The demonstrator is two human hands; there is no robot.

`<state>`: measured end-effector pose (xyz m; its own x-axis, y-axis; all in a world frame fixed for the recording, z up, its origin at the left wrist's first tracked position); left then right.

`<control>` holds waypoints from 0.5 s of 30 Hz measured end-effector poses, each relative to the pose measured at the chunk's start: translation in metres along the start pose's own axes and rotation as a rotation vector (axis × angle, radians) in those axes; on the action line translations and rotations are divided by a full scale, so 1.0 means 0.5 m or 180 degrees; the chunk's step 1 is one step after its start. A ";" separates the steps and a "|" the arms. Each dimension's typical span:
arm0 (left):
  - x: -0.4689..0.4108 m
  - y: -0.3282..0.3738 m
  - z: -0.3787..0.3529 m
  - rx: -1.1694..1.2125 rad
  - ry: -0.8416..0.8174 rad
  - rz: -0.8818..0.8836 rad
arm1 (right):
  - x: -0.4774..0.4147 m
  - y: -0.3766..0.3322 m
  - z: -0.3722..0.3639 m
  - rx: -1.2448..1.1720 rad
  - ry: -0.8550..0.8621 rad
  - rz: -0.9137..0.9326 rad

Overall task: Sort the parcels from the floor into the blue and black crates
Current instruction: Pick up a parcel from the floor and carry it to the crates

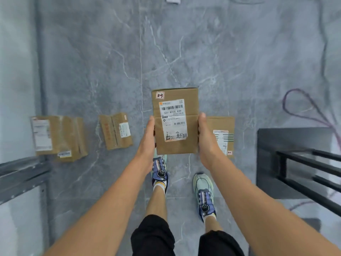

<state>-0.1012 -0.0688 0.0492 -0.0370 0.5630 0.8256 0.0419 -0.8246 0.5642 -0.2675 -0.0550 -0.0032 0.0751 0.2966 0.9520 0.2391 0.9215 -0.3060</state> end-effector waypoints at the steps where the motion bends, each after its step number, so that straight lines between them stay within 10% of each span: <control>1: 0.042 0.047 0.002 0.0025 0.0003 -0.0086 | 0.034 -0.027 -0.003 0.0044 -0.0027 0.0036; 15: 0.631 0.529 0.010 0.0383 0.0410 -0.1732 | 0.840 -0.447 -0.050 0.0653 -0.0474 0.1787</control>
<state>-0.0968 -0.1088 0.4589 -0.2059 0.8872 0.4128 0.0958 -0.4015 0.9108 -0.2650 -0.1425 0.4651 -0.0042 0.7688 0.6395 0.0099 0.6395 -0.7688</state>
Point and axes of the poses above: each hand's wrist, its own x-axis away from the middle knuckle, its own z-axis out of the back of the hand, y = z × x, the point moved 2 cm from there along -x, towards the middle knuckle, and after that the axes turned 5 degrees about -z, right-handed, at the moved point
